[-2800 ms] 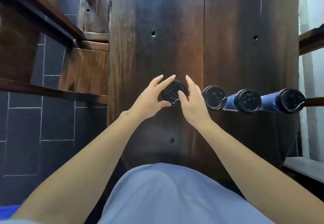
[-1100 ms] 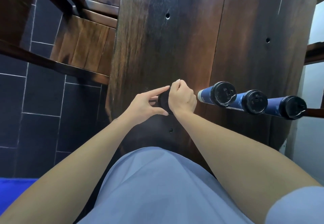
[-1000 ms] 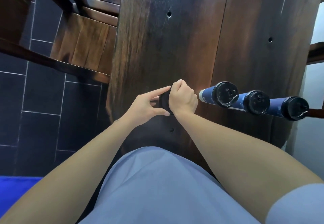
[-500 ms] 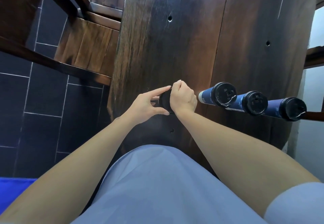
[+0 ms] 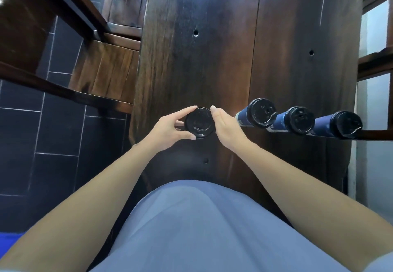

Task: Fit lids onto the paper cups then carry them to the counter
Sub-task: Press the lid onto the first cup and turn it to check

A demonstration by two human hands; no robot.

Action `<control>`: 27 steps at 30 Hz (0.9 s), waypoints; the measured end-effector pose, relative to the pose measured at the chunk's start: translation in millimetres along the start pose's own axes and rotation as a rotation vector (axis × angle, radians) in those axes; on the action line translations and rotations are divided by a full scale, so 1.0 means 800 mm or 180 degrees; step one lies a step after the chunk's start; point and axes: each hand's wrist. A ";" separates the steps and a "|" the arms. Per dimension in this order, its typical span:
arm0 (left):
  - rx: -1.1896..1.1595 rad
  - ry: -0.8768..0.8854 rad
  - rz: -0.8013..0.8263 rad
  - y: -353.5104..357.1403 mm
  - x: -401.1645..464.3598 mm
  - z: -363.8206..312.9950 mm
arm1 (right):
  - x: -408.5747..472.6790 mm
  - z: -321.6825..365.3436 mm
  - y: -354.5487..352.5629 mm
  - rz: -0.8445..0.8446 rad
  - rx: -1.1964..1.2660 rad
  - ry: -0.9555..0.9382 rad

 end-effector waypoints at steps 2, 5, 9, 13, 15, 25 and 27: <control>0.0082 0.0044 0.0000 0.001 -0.004 -0.003 | -0.014 -0.016 0.001 0.0026 0.0068 -0.0048; 0.0230 0.0134 0.0000 0.003 -0.006 -0.005 | -0.028 -0.029 0.007 0.0020 0.0144 -0.0057; 0.0312 0.0134 -0.0056 0.008 -0.009 -0.009 | -0.038 -0.031 0.009 0.0079 0.0377 -0.0123; 0.0309 0.0127 -0.0128 0.008 -0.010 -0.011 | -0.041 -0.030 0.002 0.0203 0.0326 -0.0417; 0.0282 0.0120 -0.0132 0.005 -0.011 -0.013 | -0.040 -0.031 -0.003 0.0222 0.0304 -0.0473; -0.0265 -0.0209 -0.0009 -0.005 -0.011 -0.037 | -0.042 -0.013 -0.027 0.0383 0.0253 -0.0524; -0.0487 -0.0299 0.0034 -0.007 -0.012 -0.039 | -0.042 -0.011 -0.028 0.0380 0.0337 -0.0536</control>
Point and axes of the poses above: each hand's wrist, its own x-axis towards the middle knuckle, its own y-axis out of the palm, z = x × y, and after that the axes turned 4 degrees about -z, right-handed
